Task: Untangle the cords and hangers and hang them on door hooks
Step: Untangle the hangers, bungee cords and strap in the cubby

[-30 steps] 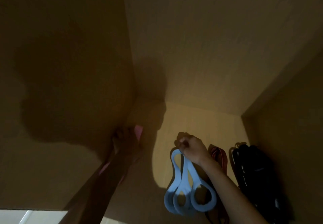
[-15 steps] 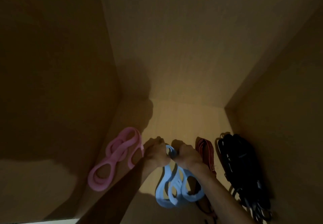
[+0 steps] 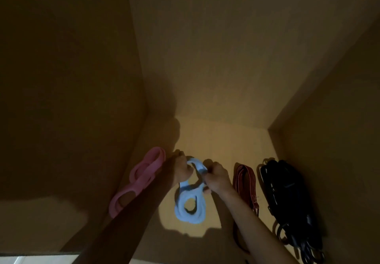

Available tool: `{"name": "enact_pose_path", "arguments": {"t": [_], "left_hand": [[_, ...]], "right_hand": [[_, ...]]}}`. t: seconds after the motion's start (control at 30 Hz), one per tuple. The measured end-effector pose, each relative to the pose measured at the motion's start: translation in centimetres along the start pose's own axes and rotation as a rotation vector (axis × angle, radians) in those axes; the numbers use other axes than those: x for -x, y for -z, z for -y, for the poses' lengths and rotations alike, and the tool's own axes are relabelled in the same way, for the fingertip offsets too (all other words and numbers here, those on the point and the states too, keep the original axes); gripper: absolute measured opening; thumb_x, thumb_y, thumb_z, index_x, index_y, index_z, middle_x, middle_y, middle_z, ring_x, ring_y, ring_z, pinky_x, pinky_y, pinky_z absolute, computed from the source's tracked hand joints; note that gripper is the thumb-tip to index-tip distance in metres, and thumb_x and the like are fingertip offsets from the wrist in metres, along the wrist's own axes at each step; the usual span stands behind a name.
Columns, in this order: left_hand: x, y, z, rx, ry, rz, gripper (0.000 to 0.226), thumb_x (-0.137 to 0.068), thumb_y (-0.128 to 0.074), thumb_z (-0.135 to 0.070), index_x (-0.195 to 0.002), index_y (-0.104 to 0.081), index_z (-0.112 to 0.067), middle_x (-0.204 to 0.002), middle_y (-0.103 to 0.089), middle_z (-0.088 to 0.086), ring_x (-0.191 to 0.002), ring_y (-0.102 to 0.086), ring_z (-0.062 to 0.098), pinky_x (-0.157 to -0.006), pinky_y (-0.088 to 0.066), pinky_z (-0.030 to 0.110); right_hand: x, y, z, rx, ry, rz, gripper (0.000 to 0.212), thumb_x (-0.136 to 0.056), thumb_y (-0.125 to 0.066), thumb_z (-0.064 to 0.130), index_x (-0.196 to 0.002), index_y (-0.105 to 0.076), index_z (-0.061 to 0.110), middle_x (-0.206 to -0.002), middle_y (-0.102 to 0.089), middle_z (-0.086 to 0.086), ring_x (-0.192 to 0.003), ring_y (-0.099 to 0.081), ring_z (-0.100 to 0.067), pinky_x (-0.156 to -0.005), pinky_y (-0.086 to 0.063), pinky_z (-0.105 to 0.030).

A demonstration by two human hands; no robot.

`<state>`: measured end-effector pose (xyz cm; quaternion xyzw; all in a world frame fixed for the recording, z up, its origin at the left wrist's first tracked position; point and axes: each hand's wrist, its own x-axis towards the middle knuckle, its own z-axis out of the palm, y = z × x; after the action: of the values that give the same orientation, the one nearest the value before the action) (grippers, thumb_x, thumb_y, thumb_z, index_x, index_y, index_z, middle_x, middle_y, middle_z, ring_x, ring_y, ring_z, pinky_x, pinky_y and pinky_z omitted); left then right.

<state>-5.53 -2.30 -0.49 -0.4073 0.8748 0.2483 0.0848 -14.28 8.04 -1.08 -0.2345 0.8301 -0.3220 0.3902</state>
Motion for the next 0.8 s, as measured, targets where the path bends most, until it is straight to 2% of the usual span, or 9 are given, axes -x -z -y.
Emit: {"name": "enact_pose_path", "arguments": {"t": [0.1,0.2,0.3,0.37,0.43,0.53,0.63,0.73,0.8], "left_hand": [[0.6,-0.1,-0.4,-0.104,0.08,0.066,0.063,-0.089,-0.052,-0.029,-0.137,-0.031,0.005,-0.14,-0.042,0.02,-0.128,-0.045,0.034,-0.1,-0.041,0.036],[0.9,0.0,-0.9,-0.105,0.111,0.104,0.05,-0.089,-0.05,-0.017,-0.132,-0.038,0.005,-0.134,-0.047,0.019,-0.117,-0.056,0.03,-0.09,-0.05,0.032],[0.6,0.2,-1.3,-0.103,0.081,0.171,0.031,-0.087,-0.049,-0.007,-0.117,-0.051,0.003,-0.119,-0.056,0.018,-0.105,-0.062,0.027,-0.079,-0.052,0.027],[0.1,0.6,-1.2,-0.06,0.047,0.216,0.01,-0.085,-0.051,-0.008,-0.09,-0.059,-0.004,-0.09,-0.064,0.011,-0.084,-0.068,0.022,-0.064,-0.052,0.022],[-0.2,0.7,-0.6,-0.062,-0.019,0.204,0.015,-0.087,-0.049,-0.012,-0.078,-0.059,-0.006,-0.078,-0.063,0.007,-0.076,-0.066,0.02,-0.057,-0.048,0.02],[-0.3,0.7,1.2,-0.114,-0.13,-0.02,0.022,-0.091,-0.047,-0.014,-0.105,-0.061,-0.006,-0.11,-0.063,0.009,-0.103,-0.06,0.022,-0.081,-0.044,0.024],[0.3,1.2,3.1,-0.275,-0.123,-0.112,0.037,-0.087,-0.052,-0.018,-0.124,-0.048,-0.017,-0.132,-0.046,0.007,-0.127,-0.04,0.026,-0.106,-0.03,0.038],[0.8,1.0,5.0,-0.328,0.064,-0.019,0.059,-0.085,-0.057,-0.019,-0.138,-0.031,-0.017,-0.139,-0.039,0.011,-0.128,-0.039,0.031,-0.104,-0.036,0.043],[1.0,0.4,6.2,-0.151,0.128,0.029,0.051,-0.088,-0.054,-0.021,-0.135,-0.038,-0.014,-0.13,-0.052,0.01,-0.116,-0.053,0.029,-0.094,-0.045,0.038]], "right_hand": [[0.2,0.8,-0.9,0.341,0.103,-0.042,0.023,-0.089,-0.056,0.037,-0.075,-0.044,0.022,-0.09,-0.063,-0.009,-0.087,-0.063,-0.027,-0.067,-0.047,-0.033],[0.3,1.0,-1.3,0.333,0.075,0.093,0.027,-0.083,-0.054,0.048,-0.095,-0.053,0.023,-0.089,-0.066,-0.005,-0.074,-0.066,-0.028,-0.063,-0.056,-0.039],[0.3,0.5,-1.5,0.224,0.064,0.099,0.021,-0.085,-0.053,0.042,-0.095,-0.054,0.023,-0.082,-0.066,-0.007,-0.055,-0.063,-0.026,-0.05,-0.053,-0.034],[0.3,0.0,-1.6,0.199,0.097,0.04,0.024,-0.086,-0.057,0.04,-0.096,-0.057,0.019,-0.088,-0.065,-0.005,-0.068,-0.061,-0.019,-0.056,-0.05,-0.03],[0.1,-0.2,-1.8,0.28,0.168,-0.03,0.031,-0.086,-0.057,0.043,-0.098,-0.06,0.014,-0.094,-0.062,-0.005,-0.085,-0.059,-0.02,-0.064,-0.042,-0.027],[0.3,0.2,-1.8,0.4,0.24,-0.099,0.032,-0.09,-0.051,0.039,-0.104,-0.056,0.01,-0.103,-0.054,-0.01,-0.104,-0.05,-0.028,-0.08,-0.041,-0.035],[0.9,0.6,-1.2,0.468,0.313,-0.176,0.033,-0.09,-0.041,0.033,-0.108,-0.051,0.007,-0.107,-0.052,-0.013,-0.108,-0.044,-0.03,-0.086,-0.039,-0.037],[0.6,-0.1,-1.0,0.451,0.363,-0.224,0.033,-0.089,-0.04,0.032,-0.105,-0.055,0.007,-0.102,-0.056,-0.011,-0.106,-0.045,-0.026,-0.082,-0.039,-0.033],[0.5,-0.9,-0.7,0.409,0.375,-0.247,0.024,-0.091,-0.045,0.025,-0.103,-0.059,0.009,-0.101,-0.055,-0.008,-0.104,-0.049,-0.024,-0.081,-0.041,-0.03]]}}
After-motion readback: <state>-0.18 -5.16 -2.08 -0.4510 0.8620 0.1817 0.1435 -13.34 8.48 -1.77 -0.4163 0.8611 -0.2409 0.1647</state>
